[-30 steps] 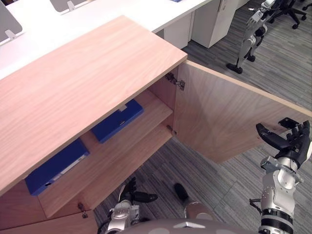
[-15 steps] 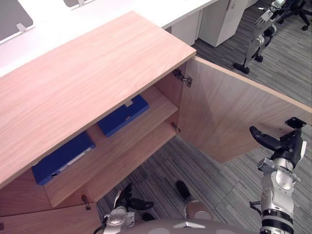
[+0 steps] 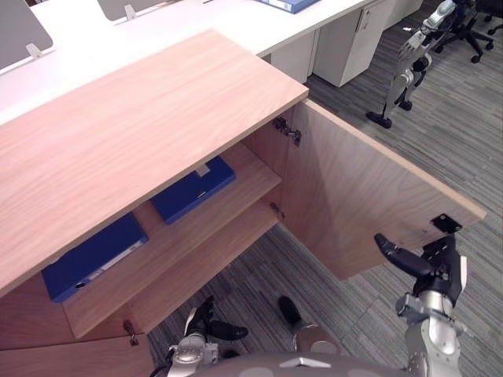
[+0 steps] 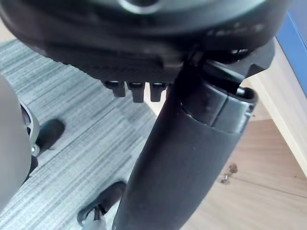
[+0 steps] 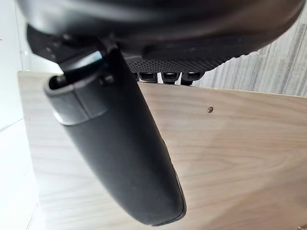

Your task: Walk over to the cabinet, pick up the folder, carry it to the office cabinet, place the folder inside the office cabinet, then close the office cabinet door

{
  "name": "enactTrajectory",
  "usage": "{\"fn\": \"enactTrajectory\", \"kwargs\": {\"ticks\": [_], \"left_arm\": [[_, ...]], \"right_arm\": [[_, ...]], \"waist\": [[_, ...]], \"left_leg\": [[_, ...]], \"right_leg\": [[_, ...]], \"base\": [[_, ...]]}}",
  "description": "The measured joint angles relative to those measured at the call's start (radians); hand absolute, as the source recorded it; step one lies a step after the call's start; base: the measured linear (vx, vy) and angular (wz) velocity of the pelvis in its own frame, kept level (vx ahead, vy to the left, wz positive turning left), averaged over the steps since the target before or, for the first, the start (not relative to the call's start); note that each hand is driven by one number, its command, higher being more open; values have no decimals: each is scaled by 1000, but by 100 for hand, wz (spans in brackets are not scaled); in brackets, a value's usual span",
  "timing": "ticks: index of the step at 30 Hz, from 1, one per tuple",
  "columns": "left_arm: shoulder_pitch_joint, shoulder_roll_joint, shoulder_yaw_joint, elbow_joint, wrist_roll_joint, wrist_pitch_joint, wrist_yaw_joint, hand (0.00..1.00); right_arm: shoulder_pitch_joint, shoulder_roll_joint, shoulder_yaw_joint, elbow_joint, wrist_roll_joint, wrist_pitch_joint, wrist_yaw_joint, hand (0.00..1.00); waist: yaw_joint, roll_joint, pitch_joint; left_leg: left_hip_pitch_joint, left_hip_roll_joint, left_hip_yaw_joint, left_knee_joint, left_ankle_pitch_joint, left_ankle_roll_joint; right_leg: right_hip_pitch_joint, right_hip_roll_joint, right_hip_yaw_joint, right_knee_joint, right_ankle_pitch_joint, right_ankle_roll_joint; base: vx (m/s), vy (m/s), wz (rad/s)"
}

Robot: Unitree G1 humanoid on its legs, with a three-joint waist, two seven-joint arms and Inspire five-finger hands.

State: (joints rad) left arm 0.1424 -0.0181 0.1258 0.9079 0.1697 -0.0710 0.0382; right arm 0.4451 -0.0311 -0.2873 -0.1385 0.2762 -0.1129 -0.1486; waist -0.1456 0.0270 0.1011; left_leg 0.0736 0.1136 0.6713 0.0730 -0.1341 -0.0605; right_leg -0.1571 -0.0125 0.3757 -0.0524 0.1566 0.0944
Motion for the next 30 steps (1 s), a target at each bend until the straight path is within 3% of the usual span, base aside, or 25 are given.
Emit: {"fn": "enactTrajectory", "kwargs": {"ticks": [4, 9, 11, 14, 22, 26, 30], "left_arm": [[7, -29, 1, -3, 0, 5, 3, 100], [8, -28, -18, -3, 22, 8, 3, 100], [7, -17, -36, -3, 39, 8, -1, 100], [-2, 22, -93, 23, 43, 6, -20, 100], [-12, 164, -189, 82, 58, 5, -52, 100], [-13, 191, -201, 84, 58, -1, -55, 100], [-33, 209, -228, 108, 58, -13, -57, 100]], "right_arm": [[170, 4, 83, -113, 0, 10, 35, 100], [355, 0, 187, -193, 13, 27, 74, 100], [405, -26, 217, -217, 44, 36, 104, 100], [466, -160, 266, -238, 96, 62, 194, 100], [462, -513, 369, -318, 202, 93, 469, 100], [409, -549, 400, -388, 249, 87, 537, 100], [282, -525, 458, -364, 253, 61, 535, 100]], "waist": [[2, 1, -27], [2, -22, -72], [1, -31, -82], [-3, -56, -89], [-3, -117, -106], [-2, -138, -110], [7, -163, -116]], "left_leg": [[-4, 7, -2, 6, -5, 6], [-12, 30, -33, 29, -4, 1], [-20, 33, -43, 35, -4, 0], [-19, 33, -75, 39, -3, -2], [-30, 3, -168, 32, 1, -2], [-34, -9, -206, 27, 4, 6], [-51, -29, -256, 16, 13, 25]], "right_leg": [[0, 3, -10, 5, -6, 3], [4, 15, -44, 32, -22, -7], [4, 15, -54, 33, -23, -7], [20, 10, -79, 33, -29, -15], [24, -8, -115, 35, -32, -19], [36, -23, -150, 35, -42, -22], [39, -43, -197, 40, -52, -22]], "base": [[11, -8, 2], [24, -28, 15], [-9, -23, 16], [-21, -8, 18], [-6, 8, 16], [30, 25, 27], [66, 36, 40]]}}
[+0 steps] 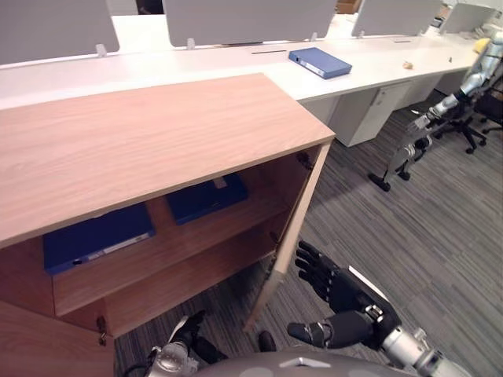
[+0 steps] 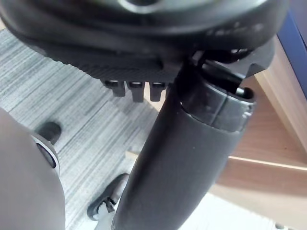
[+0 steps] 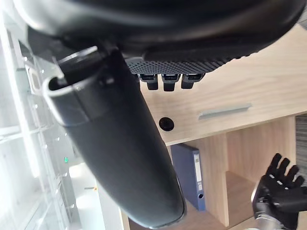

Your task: Walk over to the cabinet, pick up the folder, carry it to the office cabinet, place the folder inside the office cabinet, then close the office cabinet door

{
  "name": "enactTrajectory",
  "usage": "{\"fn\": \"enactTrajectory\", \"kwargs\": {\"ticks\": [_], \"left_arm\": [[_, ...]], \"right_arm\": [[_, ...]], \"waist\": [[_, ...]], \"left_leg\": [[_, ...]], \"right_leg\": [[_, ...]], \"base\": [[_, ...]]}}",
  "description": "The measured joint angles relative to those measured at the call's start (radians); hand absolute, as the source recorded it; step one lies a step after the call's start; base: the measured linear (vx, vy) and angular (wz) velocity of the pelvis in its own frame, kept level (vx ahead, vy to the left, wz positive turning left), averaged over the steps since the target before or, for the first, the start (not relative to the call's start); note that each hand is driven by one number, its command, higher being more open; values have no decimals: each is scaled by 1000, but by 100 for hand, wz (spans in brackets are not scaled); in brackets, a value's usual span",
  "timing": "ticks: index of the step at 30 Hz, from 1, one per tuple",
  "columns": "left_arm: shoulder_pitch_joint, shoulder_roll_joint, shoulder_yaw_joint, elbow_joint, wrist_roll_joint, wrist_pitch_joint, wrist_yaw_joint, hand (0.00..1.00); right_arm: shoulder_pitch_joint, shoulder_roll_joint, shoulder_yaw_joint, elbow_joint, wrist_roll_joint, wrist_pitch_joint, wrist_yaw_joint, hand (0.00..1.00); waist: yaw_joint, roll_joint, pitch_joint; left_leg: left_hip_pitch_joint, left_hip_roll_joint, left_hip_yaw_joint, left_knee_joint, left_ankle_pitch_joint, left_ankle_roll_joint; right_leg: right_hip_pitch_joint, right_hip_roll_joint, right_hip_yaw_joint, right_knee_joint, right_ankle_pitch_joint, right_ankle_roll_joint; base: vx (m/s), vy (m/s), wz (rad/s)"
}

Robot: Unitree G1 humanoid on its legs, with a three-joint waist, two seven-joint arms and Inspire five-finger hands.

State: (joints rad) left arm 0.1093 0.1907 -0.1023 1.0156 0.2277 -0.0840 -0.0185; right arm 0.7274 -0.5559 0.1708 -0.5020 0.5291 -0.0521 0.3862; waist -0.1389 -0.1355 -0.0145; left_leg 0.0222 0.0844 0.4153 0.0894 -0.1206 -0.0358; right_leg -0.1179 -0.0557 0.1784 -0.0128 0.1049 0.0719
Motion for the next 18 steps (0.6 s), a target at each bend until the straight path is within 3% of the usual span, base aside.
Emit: {"fn": "enactTrajectory", "kwargs": {"ticks": [5, 9, 13, 18], "left_arm": [[-18, -2, 0, 25, 0, -3, 6, 100], [-28, -5, 17, 31, -1, -3, 29, 100], [-31, -24, 83, 30, -21, -2, 51, 100], [-26, -36, 127, 28, -48, -2, 67, 100]], "right_arm": [[-209, 124, 91, 195, -75, -26, -66, 100], [-381, 212, 113, 386, -171, -42, -144, 100], [-504, 302, 71, 544, -217, -64, -241, 100], [-568, 359, 0, 636, -287, -70, -328, 100]], "waist": [[25, 12, 10], [58, 45, 29], [82, 76, 57], [93, 89, 66]], "left_leg": [[-10, -22, -50, -18, 16, 25], [-10, -38, -106, -53, 36, 34], [-16, -49, -168, -107, 78, 38], [-34, -49, -241, -141, 114, 37]], "right_leg": [[19, -19, -53, -8, -11, -2], [29, -34, -109, -8, -33, -7], [33, -44, -174, -11, -38, -1], [40, -45, -249, -17, -43, 4]], "base": [[66, 24, 31], [32, -2, 41], [22, -22, 45], [21, -38, 48]]}}
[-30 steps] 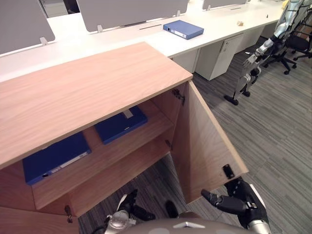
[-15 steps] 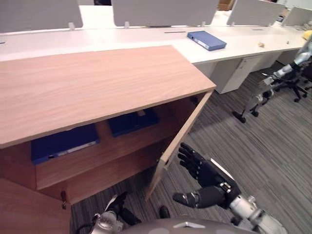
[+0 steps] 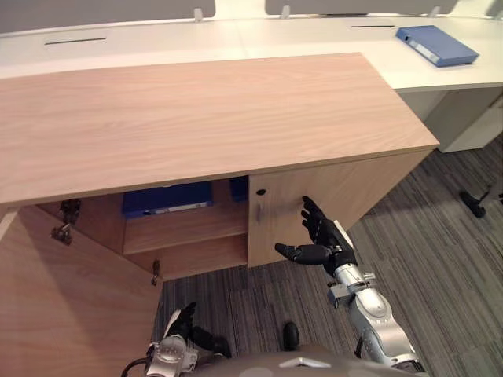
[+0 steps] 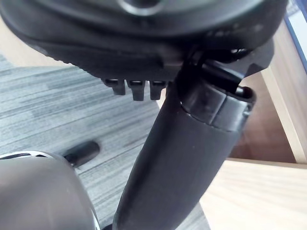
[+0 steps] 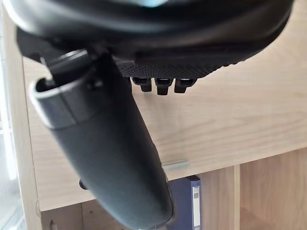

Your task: Walk over to the cabinet, pick up the folder, carry it to the office cabinet, place the folder inside the office cabinet, then close the office cabinet door

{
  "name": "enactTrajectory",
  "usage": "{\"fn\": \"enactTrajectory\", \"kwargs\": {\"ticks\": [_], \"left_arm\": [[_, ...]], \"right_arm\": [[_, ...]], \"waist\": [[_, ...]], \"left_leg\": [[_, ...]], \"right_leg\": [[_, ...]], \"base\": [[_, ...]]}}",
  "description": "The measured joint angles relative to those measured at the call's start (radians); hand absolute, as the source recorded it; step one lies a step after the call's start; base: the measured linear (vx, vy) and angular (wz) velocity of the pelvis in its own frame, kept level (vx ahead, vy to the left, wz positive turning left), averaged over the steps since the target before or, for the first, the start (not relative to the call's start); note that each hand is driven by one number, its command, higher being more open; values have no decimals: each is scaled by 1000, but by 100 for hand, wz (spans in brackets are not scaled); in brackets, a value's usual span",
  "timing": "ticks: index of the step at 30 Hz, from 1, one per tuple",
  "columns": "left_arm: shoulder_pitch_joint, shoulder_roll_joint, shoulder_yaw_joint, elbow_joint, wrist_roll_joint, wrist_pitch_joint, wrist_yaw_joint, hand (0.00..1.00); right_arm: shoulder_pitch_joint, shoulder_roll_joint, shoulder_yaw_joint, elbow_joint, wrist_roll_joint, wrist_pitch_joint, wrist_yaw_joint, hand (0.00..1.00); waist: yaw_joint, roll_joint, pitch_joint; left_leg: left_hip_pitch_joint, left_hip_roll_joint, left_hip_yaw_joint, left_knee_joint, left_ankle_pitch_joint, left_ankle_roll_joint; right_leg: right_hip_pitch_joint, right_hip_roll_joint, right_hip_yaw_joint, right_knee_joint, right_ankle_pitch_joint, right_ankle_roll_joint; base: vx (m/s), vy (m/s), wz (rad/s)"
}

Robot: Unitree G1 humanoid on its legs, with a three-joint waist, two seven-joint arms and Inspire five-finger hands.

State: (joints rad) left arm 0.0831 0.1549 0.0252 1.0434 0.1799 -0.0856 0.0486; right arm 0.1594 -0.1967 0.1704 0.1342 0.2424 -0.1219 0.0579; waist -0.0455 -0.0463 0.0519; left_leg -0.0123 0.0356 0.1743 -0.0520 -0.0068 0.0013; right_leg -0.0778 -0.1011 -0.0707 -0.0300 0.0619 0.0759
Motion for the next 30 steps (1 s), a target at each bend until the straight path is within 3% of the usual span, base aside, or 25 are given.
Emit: {"fn": "enactTrajectory", "kwargs": {"ticks": [5, 12, 23, 30], "left_arm": [[9, -5, 2, -24, -16, 0, 10, 100], [17, -17, 18, -41, -53, 0, 10, 100], [22, -48, 39, -58, -72, 1, 19, 100], [20, -64, 40, -58, -97, 7, 34, 100]], "right_arm": [[-13, 13, -62, 60, -46, -6, -70, 100], [-29, 54, -71, 131, -96, -5, -76, 100], [-21, 117, -117, 468, -282, 33, -86, 100], [-11, 111, -170, 589, -282, 45, -128, 100]], "waist": [[11, 6, 9], [17, 17, 19], [32, 27, 26], [32, 26, 37]], "left_leg": [[4, -1, -29, -17, 16, -2], [4, 0, -47, -35, 34, -4], [40, 3, -8, -35, 23, -10], [49, 3, 13, -14, 7, -11]], "right_leg": [[13, -2, -27, -4, -4, 1], [13, 0, -42, -3, -8, 2], [28, 6, -2, 0, -9, 4], [15, 6, 23, 42, -24, 2]], "base": [[-18, -14, 16], [-13, -12, 9], [-3, 1, -9], [-27, 3, -13]]}}
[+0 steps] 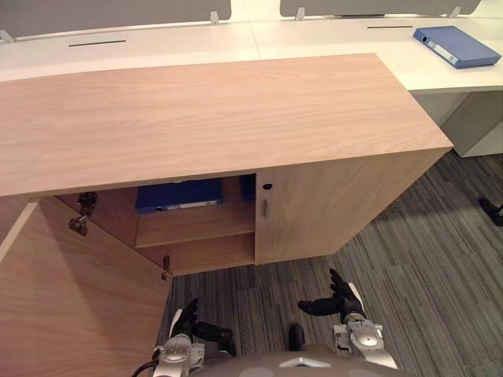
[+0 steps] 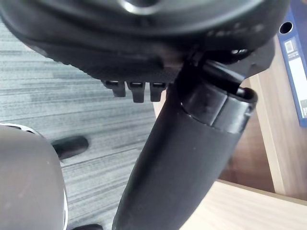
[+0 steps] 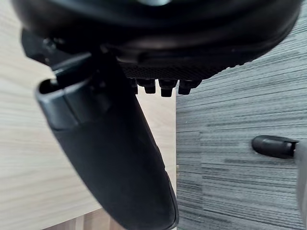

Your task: Walk over to the cabinet, pick up the folder, carry it to the office cabinet, place the folder inside the office cabinet, then close the office cabinet door

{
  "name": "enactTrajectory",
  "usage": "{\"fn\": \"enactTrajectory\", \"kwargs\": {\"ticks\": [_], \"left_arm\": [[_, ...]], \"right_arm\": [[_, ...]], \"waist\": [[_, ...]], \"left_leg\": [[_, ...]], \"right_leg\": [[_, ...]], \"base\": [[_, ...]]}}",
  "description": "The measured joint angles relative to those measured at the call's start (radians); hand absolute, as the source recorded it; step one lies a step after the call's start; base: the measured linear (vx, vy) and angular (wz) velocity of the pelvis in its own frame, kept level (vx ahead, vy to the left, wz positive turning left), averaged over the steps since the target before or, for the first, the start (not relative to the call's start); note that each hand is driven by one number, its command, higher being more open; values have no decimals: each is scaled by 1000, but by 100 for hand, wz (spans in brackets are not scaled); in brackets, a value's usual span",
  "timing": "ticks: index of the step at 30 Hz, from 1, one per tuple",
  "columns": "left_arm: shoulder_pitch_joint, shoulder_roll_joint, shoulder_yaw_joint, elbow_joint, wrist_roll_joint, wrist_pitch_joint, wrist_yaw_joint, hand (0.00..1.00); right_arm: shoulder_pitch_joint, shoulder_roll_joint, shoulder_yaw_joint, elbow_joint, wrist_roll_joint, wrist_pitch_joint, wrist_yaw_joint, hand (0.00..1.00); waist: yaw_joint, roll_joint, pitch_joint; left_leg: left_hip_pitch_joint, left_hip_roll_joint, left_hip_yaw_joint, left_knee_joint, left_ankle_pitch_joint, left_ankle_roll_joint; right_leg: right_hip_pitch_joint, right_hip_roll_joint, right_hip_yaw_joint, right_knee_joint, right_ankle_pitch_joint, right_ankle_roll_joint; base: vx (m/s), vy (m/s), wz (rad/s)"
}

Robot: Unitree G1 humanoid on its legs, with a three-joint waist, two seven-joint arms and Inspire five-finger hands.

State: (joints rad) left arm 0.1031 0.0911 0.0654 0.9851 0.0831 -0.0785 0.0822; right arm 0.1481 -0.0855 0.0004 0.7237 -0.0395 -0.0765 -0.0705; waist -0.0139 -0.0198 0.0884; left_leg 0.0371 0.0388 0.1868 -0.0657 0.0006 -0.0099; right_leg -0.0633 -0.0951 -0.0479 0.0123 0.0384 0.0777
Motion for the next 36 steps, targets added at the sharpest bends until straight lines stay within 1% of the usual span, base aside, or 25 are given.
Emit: {"fn": "enactTrajectory", "kwargs": {"ticks": [1, 2, 5, 6, 8, 9, 10, 11, 12, 14, 16, 17, 18, 19, 21, 22, 23, 24, 25, 26, 29, 31, 33, 35, 36], "left_arm": [[-2, -1, 0, 0, -1, 0, 0, 100], [-4, -2, 0, -2, -8, 0, 0, 100], [-6, -5, 5, -4, -15, 1, 1, 100], [-5, -14, 29, -11, -18, 2, 3, 100], [-5, -22, 45, -20, -35, 4, 16, 100], [-2, -20, 57, -22, -36, 4, 21, 100], [3, -23, 79, -25, -54, 5, 25, 100], [4, -25, 89, -26, -62, 5, 28, 100], [1, -31, 104, -27, -74, 5, 39, 100], [2, -49, 119, -29, -77, 6, 44, 100], [3, -68, 130, -47, -96, 7, 44, 100], [4, -72, 131, -53, -97, 7, 43, 100], [5, -79, 130, -69, -110, 5, 46, 100], [-3, -82, 140, -80, -113, 4, 43, 100], [-9, -91, 163, -82, -113, 6, 43, 100], [-4, -95, 175, -82, -113, 6, 43, 100], [0, -103, 183, -82, -113, 4, 43, 100], [2, -109, 188, -79, -113, 4, 42, 100], [4, -122, 195, -76, -114, 5, 42, 100], [5, -127, 195, -76, -113, 5, 40, 100], [11, -105, 195, -64, -114, 8, 41, 100], [15, -97, 195, -50, -114, 13, 41, 100], [29, -101, 195, -45, -114, 14, 41, 100], [44, -96, 200, -41, -119, 14, 43, 100], [50, -97, 229, -39, -129, 15, 44, 100]], "right_arm": [[0, 4, -10, 9, 0, 1, -1, 100], [-2, 9, -22, 29, 2, 2, -4, 100], [0, 9, -24, 64, 3, 16, -9, 100], [3, 12, -26, 75, 6, 20, -10, 100], [10, 22, -29, 76, 38, 24, -12, 100], [13, 35, -37, 75, 46, 23, -12, 100], [9, 50, -54, 75, 47, 23, -14, 100], [-2, 54, -58, 75, 49, 22, -17, 100], [-25, 53, -58, 74, 56, 21, -21, 100], [-33, 53, -59, 58, 80, 20, -27, 100], [-30, 53, -64, 35, 80, 20, -36, 100], [-34, 53, -65, 31, 80, 20, -41, 100], [-48, 57, -68, 27, 80, 20, -49, 100], [-53, 66, -83, 19, 80, 21, -50, 100], [-56, 75, -110, 7, 81, 24, -58, 100], [-50, 74, -124, 5, 81, 23, -65, 100], [-46, 73, -140, 6, 81, 23, -66, 100], [-46, 71, -141, 6, 81, 23, -69, 100], [-45, 68, -141, 9, 80, 23, -70, 100], [-44, 72, -142, 23, 80, 25, -70, 100], [-34, 100, -146, 53, 80, 29, -62, 100], [-35, 100, -150, 68, 80, 29, -62, 100], [-37, 99, -179, 87, 80, 30, -61, 100], [-40, 92, -179, 101, 79, 31, -61, 100], [-45, 92, -180, 109, 79, 31, -62, 100]], "waist": [[-1, -1, 5], [0, -2, 11], [1, -1, 13], [3, 3, 14], [3, 11, 18], [6, 3, 14], [21, -7, 8], [26, -8, 7], [35, -1, 11], [36, 10, 13], [39, 22, 25], [39, 26, 27], [37, 24, 24], [33, 19, 30], [33, 15, 36], [33, 13, 37], [32, 18, 34], [28, 23, 31], [15, 44, 21], [6, 39, 20], [9, 17, 12], [9, 25, 9], [8, 40, 0], [12, 43, -7], [12, 42, -7]], "left_leg": [[-5, 0, -3, 5, -1, 0], [-23, -2, -13, 17, -6, -2], [-45, -3, -58, 38, -10, -1], [-57, -3, -90, 41, -10, -1], [-73, 3, -151, 52, -1, 0], [-77, -3, -183, 56, 4, -5], [-89, -4, -196, 60, 8, -11], [-97, -3, -201, 63, 11, -15], [-116, 4, -216, 73, 15, -21], [-137, 13, -252, 89, 22, -31], [-156, 19, -283, 96, 38, -54], [-168, 22, -280, 99, 52, -63], [-187, 20, -274, 54, 124, -83], [-201, 28, -204, 80, 101, -83], [-219, 39, -91, 253, -25, -44], [-189, 39, -48, 322, -86, -51], [-145, 38, -30, 343, -126, -60], [-122, 38, -27, 330, -136, -59], [-85, 39, -29, 252, -142, -52], [-60, 37, -33, 184, -136, -41], [-26, 20, -47, 127, -104, -29], [-9, 9, -56, 119, -99, -25], [1, -2, -68, 110, -95, -22], [8, -8, -74, 97, -86, -26], [13, -9, -91, 89, -77, -27]], "right_leg": [[-16, -2, 2, 33, -17, 2], [-48, -8, 3, 95, -54, 10], [-63, -25, -31, 154, -93, 17], [-63, -27, -36, 176, -104, 24], [-63, -21, 19, 221, -122, 27], [-57, -22, 50, 235, -146, 28], [-56, -21, 62, 231, -168, 22], [-56, -20, 61, 225, -175, 18], [-57, -13, 50, 211, -177, 13], [-51, -5, 10, 210, -180, 4], [-44, -3, -46, 222, -193, -15], [-49, 3, -60, 231, -195, -19], [-76, -10, -86, 240, -199, -33], [-97, -23, -116, 234, -189, -50], [-97, -35, -138, 247, -187, -54], [-89, -46, -149, 247, -187, -54], [-86, -49, -152, 246, -185, -50], [-85, -48, -157, 246, -183, -46], [-81, -40, -173, 243, -180, -32], [-70, -38, -192, 224, -169, -19], [-10, -32, -205, 124, -114, -6], [21, -36, -210, 96, -102, 1], [48, -42, -225, 70, -93, 8], [55, -41, -229, 65, -91, 7], [70, -41, -246, 56, -90, 6]], "base": [[-47, -15, 11], [-35, -13, 17], [-11, -49, 48], [24, -58, 86], [39, -33, 101], [64, -28, 81], [57, -49, 63], [25, -88, 33], [-14, -105, 39], [-25, -112, 57], [-42, -72, 65], [-120, -117, 65], [-141, -90, 67], [-135, -81, 66], [-52, -13, 44], [-41, 0, 32], [-47, 36, 21], [-37, 85, 26], [-33, 129, 42], [-25, 120, 43], [-2, 85, 17], [0, 57, 10], [-1, 54, 17], [6, 17, 16], [-2, -56, 31]]}}
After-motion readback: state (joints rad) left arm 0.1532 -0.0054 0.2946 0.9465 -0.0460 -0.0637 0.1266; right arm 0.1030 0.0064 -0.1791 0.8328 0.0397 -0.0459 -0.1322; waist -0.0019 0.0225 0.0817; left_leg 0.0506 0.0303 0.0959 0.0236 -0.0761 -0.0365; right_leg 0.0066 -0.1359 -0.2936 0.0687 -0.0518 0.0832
